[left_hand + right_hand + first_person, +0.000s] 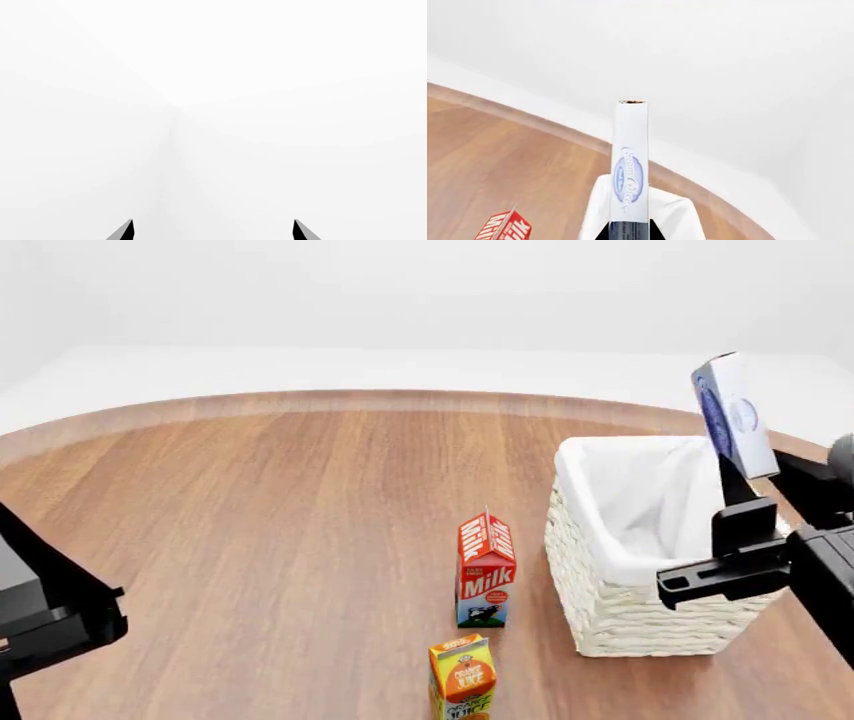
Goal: Pick up the cream cheese box and the butter, and put them in the basket.
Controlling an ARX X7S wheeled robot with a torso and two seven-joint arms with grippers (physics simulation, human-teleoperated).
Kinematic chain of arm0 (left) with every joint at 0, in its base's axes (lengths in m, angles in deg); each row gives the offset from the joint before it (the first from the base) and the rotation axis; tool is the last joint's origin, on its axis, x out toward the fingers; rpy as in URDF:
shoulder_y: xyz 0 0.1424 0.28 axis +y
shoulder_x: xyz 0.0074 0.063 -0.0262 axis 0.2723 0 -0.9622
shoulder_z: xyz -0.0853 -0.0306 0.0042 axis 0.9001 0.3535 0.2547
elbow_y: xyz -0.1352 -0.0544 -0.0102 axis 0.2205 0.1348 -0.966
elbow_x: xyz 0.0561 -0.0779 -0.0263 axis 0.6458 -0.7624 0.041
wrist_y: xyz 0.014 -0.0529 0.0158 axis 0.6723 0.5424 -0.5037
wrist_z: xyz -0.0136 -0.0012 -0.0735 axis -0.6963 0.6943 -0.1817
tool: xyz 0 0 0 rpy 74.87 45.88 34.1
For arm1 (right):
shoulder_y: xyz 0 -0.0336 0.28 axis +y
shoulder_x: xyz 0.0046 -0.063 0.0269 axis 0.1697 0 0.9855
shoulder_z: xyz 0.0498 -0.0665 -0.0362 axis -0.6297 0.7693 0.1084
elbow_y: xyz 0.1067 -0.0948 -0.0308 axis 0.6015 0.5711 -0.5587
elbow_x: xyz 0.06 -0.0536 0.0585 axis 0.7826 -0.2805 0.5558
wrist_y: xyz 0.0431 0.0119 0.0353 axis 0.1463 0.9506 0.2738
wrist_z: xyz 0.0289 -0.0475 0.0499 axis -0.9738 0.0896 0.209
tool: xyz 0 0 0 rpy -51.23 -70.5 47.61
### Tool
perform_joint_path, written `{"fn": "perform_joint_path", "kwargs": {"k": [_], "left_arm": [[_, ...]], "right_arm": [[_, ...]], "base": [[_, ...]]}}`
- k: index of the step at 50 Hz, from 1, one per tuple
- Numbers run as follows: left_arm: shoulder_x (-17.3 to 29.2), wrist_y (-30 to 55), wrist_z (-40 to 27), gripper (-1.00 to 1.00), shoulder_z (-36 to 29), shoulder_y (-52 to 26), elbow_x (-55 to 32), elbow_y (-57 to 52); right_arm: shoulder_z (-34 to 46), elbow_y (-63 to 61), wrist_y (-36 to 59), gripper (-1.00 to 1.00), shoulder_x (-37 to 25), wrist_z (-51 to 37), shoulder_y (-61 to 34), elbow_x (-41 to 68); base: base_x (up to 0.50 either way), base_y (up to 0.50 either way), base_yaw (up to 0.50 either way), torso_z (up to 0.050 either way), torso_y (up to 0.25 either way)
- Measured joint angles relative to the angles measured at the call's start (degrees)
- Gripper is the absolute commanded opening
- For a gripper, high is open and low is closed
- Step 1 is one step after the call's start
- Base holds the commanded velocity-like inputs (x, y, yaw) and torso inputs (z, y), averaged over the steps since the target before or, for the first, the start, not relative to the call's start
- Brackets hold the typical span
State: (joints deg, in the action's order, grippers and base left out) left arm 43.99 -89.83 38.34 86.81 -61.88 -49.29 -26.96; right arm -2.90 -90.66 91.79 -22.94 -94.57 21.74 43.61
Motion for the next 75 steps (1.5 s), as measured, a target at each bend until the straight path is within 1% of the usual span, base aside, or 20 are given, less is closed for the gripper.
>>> {"fn": "perform_joint_path", "kwargs": {"k": [11,19,24,33,44,53,60,75], "left_arm": [[0.1,0.1,0.0,1.0,-0.3,-0.2,0.1,0.1],[0.2,0.2,-0.1,1.0,-0.5,-0.3,0.2,0.1],[0.3,0.2,-0.1,1.0,-0.5,-0.3,0.1,0.1],[0.4,0.2,-0.2,1.0,-0.6,-0.3,0.1,0.1],[0.5,0.3,-0.3,1.0,-0.8,-0.3,0.3,0.1],[0.5,0.3,-0.3,1.0,-1.0,-0.3,0.4,0.1],[0.6,0.5,-0.4,1.0,-1.2,-0.4,0.4,0.0],[0.8,1.0,-0.5,1.0,-1.4,-0.6,0.3,-0.3]], "right_arm": [[1.2,6.8,6.6,-1.0,3.3,1.2,-10.6,1.8],[3.6,14.5,11.7,-1.0,8.4,5.1,-17.7,-1.8],[5.2,19.3,13.4,-1.0,11.4,8.1,-19.9,-4.6],[7.7,26.1,13.8,-1.0,15.0,12.6,-18.3,-7.5],[8.2,33.9,9.6,-1.0,17.5,14.2,-12.1,-7.5],[8.5,40.5,6.7,-1.0,18.4,14.6,-9.1,-10.1],[9.7,44.2,6.6,-1.0,18.9,16.1,-8.4,-12.3],[13.5,46.9,8.3,-1.0,17.9,20.3,-6.4,-17.1]], "base": [[0.0,0.0,0.0,0.0,0.0],[0.0,0.0,0.0,0.0,0.001],[0.0,0.0,0.0,0.0,0.0],[0.0,0.0,0.0,0.0,0.0],[0.0,0.0,0.0,0.0,0.001],[0.0,0.0,0.0,0.0,0.001],[0.0,0.0,0.0,0.0,0.0],[0.0,0.0,0.0,0.0,0.001]]}}
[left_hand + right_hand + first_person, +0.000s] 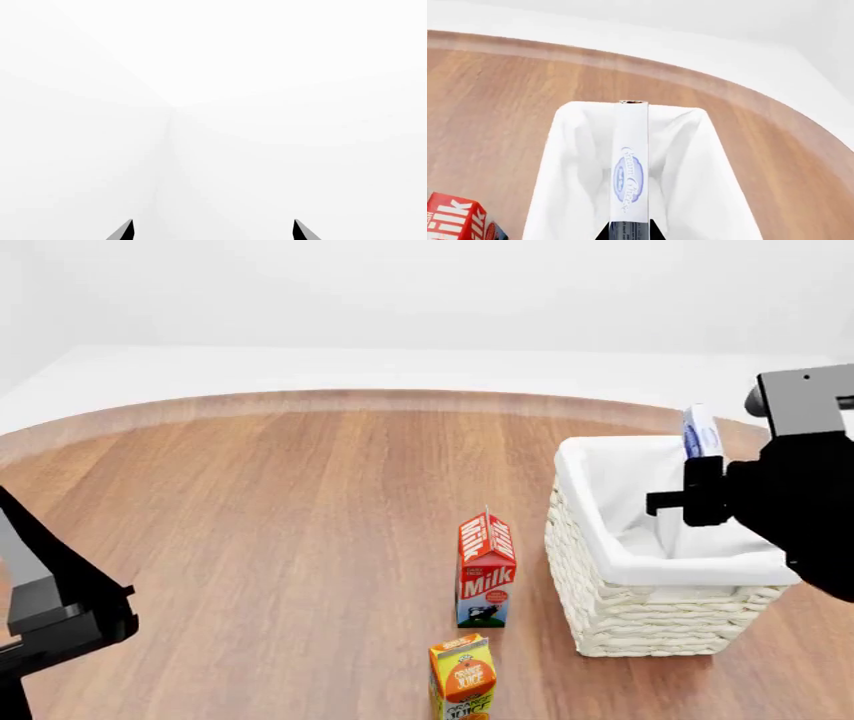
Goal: Pick up the cream cheese box and the butter, and put them in the basket.
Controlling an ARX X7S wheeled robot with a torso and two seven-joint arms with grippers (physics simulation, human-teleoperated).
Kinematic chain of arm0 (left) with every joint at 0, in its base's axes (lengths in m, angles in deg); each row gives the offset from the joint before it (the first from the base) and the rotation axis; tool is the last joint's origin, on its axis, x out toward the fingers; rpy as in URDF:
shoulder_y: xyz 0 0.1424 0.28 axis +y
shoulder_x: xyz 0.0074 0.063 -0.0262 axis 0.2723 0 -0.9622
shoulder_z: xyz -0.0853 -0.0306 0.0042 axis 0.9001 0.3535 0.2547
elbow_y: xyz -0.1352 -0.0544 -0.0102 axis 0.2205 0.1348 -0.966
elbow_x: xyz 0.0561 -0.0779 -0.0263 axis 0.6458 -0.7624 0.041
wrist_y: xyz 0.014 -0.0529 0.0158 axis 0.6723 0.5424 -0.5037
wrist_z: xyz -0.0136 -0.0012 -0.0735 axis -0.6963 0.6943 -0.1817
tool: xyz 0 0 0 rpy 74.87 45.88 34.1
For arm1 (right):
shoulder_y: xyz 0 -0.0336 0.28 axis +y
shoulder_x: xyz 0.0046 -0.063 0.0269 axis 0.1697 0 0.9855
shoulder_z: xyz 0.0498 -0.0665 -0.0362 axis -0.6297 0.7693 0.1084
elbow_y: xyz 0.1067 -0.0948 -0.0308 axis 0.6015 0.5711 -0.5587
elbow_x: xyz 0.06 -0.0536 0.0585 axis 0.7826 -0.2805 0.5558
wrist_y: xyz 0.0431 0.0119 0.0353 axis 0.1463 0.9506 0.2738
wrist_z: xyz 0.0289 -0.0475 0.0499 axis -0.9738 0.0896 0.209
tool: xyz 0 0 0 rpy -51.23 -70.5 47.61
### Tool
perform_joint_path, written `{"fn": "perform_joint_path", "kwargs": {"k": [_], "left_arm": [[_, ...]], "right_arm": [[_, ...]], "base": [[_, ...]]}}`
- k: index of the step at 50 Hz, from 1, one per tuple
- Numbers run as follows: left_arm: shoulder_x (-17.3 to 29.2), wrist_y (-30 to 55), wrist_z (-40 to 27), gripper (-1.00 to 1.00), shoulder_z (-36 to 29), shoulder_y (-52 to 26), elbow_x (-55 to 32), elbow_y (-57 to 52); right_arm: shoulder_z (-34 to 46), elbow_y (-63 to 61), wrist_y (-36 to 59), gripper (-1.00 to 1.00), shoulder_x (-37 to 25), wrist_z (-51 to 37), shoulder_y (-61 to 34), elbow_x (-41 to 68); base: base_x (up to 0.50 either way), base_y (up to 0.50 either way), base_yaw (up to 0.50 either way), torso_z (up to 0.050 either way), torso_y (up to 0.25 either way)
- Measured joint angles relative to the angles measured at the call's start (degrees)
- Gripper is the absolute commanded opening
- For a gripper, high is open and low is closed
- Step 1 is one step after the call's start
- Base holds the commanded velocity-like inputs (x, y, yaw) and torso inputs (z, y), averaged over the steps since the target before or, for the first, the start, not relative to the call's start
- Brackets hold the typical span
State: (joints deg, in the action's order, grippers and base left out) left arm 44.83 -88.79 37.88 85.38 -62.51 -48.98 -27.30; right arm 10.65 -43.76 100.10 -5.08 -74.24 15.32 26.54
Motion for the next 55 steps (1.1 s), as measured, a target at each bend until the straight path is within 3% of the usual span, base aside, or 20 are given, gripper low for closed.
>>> {"fn": "perform_joint_path", "kwargs": {"k": [26,55], "left_arm": [[0.3,0.3,-0.1,1.0,-0.6,-0.1,0.3,-0.2],[0.4,-0.3,-0.3,1.0,-1.3,0.0,0.7,0.6]], "right_arm": [[2.0,1.7,0.8,-1.0,-2.9,2.9,1.7,-3.1],[5.6,8.7,0.7,-1.0,1.9,8.3,-2.7,-10.2]], "base": [[0.0,0.0,0.0,0.001,0.001],[0.0,0.0,0.0,0.0,0.0]]}}
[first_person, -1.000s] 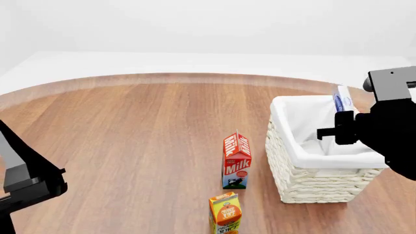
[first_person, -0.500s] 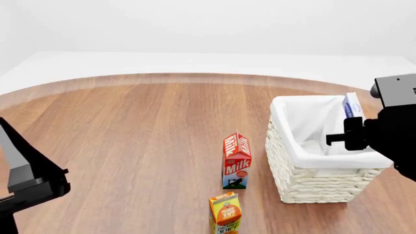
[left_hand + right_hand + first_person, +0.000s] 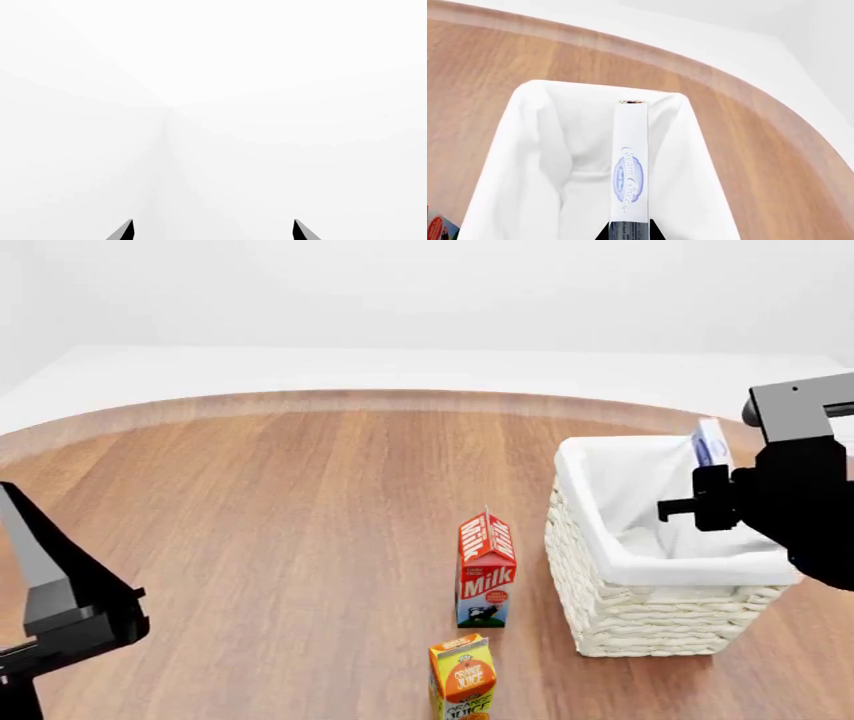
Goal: Pick up the cream cheese box and the butter, and put them in the basket.
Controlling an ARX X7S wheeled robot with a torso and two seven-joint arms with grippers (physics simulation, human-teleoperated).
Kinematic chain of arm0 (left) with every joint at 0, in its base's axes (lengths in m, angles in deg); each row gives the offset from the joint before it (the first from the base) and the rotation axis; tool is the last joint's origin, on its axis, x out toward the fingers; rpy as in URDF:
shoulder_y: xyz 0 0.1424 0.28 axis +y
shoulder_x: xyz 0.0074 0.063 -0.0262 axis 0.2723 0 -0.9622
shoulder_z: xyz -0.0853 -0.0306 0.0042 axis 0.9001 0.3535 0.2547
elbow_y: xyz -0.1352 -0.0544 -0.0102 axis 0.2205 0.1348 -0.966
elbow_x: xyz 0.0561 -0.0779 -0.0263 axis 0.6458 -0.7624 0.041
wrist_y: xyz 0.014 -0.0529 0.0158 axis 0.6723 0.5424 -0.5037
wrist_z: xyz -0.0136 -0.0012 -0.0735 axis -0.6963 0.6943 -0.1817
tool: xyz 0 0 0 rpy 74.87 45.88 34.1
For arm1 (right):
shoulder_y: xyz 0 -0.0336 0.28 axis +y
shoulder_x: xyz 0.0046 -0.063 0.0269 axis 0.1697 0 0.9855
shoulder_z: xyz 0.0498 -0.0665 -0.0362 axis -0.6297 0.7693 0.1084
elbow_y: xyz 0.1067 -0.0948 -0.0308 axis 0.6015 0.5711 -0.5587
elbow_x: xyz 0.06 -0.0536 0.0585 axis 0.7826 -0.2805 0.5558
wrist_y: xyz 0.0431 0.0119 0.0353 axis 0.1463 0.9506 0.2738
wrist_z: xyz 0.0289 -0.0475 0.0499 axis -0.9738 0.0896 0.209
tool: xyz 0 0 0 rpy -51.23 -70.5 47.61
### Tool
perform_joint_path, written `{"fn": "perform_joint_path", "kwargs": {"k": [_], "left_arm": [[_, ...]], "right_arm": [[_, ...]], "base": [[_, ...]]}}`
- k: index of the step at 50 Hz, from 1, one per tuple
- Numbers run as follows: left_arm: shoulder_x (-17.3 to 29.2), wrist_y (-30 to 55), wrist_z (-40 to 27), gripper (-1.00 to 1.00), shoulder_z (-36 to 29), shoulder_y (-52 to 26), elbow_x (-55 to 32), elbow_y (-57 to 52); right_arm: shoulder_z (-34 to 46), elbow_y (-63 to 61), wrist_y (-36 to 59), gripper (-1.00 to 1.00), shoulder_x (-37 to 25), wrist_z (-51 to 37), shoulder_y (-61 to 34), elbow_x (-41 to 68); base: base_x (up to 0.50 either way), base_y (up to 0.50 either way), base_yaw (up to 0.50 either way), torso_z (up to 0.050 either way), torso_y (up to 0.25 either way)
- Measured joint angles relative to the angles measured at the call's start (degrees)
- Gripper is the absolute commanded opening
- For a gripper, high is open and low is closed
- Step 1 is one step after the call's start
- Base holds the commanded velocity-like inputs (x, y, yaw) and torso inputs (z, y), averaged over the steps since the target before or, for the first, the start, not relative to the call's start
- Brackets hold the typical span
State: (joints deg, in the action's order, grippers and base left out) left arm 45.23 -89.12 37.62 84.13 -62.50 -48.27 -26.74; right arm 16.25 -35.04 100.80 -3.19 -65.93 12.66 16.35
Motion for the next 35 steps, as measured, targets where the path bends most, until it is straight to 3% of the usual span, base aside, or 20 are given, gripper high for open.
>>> {"fn": "perform_joint_path", "kwargs": {"k": [35], "left_arm": [[0.3,-0.4,-0.4,1.0,0.0,0.3,-0.2,0.2]], "right_arm": [[6.4,10.9,-1.2,-1.0,7.5,7.0,-5.9,-10.1]], "base": [[0.0,0.0,0.0,0.0,0.001]]}}
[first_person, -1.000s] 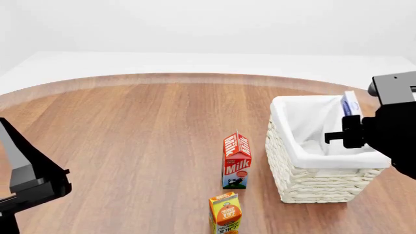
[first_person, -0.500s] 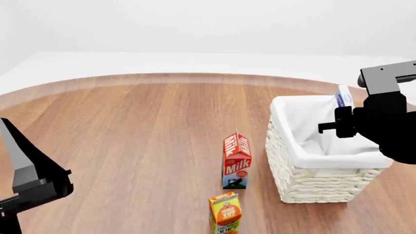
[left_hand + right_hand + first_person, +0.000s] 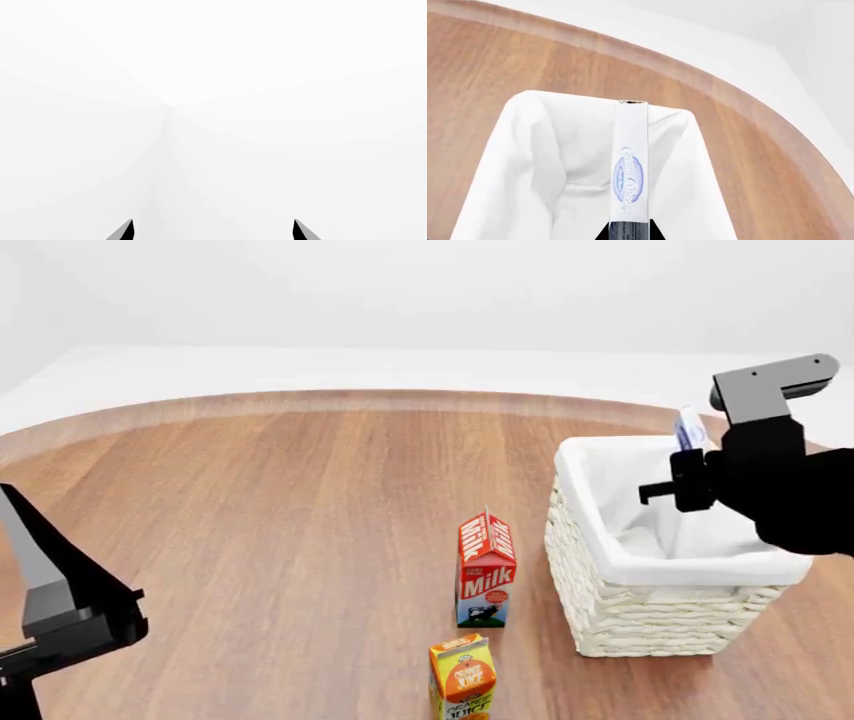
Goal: Pick up the cream cheese box and the butter, and put them in the basket.
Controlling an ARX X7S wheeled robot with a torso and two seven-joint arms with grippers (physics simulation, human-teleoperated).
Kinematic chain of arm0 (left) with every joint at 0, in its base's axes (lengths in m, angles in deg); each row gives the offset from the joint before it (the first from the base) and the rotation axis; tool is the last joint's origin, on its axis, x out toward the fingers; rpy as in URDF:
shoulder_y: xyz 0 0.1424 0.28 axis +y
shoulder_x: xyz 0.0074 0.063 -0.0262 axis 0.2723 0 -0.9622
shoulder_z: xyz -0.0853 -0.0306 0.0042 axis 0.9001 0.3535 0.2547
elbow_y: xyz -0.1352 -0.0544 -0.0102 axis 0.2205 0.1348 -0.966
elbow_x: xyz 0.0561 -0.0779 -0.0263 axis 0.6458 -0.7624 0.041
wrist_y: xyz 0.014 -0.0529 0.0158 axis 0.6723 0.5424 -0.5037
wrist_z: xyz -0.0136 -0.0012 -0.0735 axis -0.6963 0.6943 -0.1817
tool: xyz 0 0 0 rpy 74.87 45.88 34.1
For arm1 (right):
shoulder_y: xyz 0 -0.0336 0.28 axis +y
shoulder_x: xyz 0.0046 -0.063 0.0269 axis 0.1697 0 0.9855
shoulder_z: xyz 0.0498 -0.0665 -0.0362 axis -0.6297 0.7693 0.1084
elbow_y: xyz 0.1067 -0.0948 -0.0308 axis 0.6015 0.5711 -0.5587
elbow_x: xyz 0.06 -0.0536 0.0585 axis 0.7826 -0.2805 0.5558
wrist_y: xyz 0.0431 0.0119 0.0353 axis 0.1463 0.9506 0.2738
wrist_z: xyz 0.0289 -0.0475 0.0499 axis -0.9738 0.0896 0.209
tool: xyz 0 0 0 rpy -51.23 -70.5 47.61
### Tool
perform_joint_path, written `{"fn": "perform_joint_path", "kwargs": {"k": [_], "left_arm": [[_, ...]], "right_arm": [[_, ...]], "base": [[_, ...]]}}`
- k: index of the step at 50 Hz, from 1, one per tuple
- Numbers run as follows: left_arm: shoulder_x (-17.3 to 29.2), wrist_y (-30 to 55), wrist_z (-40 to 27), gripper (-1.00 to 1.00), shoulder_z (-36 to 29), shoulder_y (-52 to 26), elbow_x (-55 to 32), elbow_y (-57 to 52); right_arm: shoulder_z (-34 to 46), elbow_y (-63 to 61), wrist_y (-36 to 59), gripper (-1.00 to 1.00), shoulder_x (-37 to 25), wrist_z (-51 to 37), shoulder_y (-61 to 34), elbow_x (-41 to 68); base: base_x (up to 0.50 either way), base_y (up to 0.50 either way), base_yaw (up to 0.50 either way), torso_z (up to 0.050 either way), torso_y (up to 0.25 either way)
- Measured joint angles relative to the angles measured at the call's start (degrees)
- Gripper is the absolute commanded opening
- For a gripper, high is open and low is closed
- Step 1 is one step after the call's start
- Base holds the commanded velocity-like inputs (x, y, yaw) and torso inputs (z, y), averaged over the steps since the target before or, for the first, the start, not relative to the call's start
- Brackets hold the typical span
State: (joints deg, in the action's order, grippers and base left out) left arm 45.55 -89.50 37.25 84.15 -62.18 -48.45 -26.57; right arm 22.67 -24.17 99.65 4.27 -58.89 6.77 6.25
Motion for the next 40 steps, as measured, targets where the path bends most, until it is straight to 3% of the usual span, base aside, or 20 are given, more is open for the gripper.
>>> {"fn": "perform_joint_path", "kwargs": {"k": [9,10,40], "left_arm": [[0.1,0.0,-0.1,1.0,0.1,0.0,-0.2,0.1],[0.1,0.0,-0.1,1.0,0.1,0.0,-0.2,0.1],[0.3,-0.2,-0.4,1.0,-0.1,-0.1,-0.2,0.3]], "right_arm": [[1.3,1.8,-0.2,-1.0,1.1,1.4,-0.9,-1.7],[1.4,1.9,-0.2,1.0,1.2,1.5,-0.9,-1.8],[1.9,-0.9,0.8,1.0,0.6,2.2,-1.9,-3.3]], "base": [[0.0,0.0,0.0,0.0,0.001],[0.0,0.0,0.0,0.0,0.0],[0.0,0.0,0.0,0.0,0.0]]}}
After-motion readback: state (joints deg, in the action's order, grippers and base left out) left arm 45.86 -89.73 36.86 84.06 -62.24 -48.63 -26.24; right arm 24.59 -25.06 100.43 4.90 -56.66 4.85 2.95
